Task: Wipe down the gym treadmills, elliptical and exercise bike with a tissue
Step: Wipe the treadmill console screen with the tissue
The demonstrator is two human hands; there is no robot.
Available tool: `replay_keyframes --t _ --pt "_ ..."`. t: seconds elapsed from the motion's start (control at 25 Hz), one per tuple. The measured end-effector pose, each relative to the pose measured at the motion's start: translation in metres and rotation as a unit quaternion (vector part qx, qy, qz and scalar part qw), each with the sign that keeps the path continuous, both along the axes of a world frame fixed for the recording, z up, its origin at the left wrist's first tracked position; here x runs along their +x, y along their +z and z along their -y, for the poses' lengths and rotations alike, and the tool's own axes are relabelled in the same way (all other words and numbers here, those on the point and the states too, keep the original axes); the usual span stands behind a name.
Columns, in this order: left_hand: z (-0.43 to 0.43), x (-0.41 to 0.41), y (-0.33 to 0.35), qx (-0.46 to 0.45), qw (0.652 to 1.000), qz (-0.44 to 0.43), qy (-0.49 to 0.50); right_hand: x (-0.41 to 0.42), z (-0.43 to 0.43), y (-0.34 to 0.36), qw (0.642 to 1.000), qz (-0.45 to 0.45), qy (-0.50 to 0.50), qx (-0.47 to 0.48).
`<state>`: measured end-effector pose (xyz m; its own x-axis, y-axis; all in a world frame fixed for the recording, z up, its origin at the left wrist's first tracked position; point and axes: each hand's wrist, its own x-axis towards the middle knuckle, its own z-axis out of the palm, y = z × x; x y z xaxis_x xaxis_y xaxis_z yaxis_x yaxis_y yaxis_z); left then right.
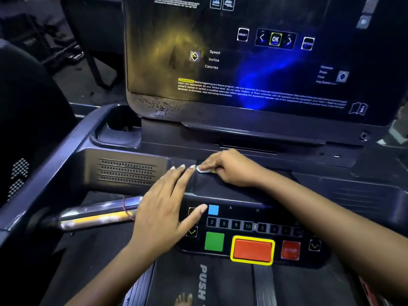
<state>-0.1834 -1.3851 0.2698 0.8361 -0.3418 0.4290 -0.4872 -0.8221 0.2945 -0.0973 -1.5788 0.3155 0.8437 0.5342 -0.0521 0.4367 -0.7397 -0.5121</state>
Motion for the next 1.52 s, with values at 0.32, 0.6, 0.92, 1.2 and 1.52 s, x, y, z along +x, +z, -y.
replay_keyframes --t 0.32,0.6,0.92,1.2,1.52 --pt "0.000 -0.003 0.001 -0.003 1.000 -0.016 0.008 -0.040 0.037 0.030 0.993 0.022 0.087 0.072" --pt "0.005 -0.008 0.005 -0.025 1.000 -0.001 -0.011 0.020 0.013 -0.007 0.977 0.103 0.160 -0.094" --pt "0.029 -0.014 0.002 0.009 0.997 0.072 -0.037 -0.009 0.089 0.000 0.987 0.055 0.095 -0.118" --pt "0.027 -0.011 -0.002 0.017 0.995 0.083 -0.054 -0.053 0.140 0.022 0.992 0.037 -0.029 -0.117" --pt "0.027 -0.012 -0.001 0.015 0.996 0.075 -0.044 -0.043 0.135 0.039 0.997 0.003 -0.027 -0.075"
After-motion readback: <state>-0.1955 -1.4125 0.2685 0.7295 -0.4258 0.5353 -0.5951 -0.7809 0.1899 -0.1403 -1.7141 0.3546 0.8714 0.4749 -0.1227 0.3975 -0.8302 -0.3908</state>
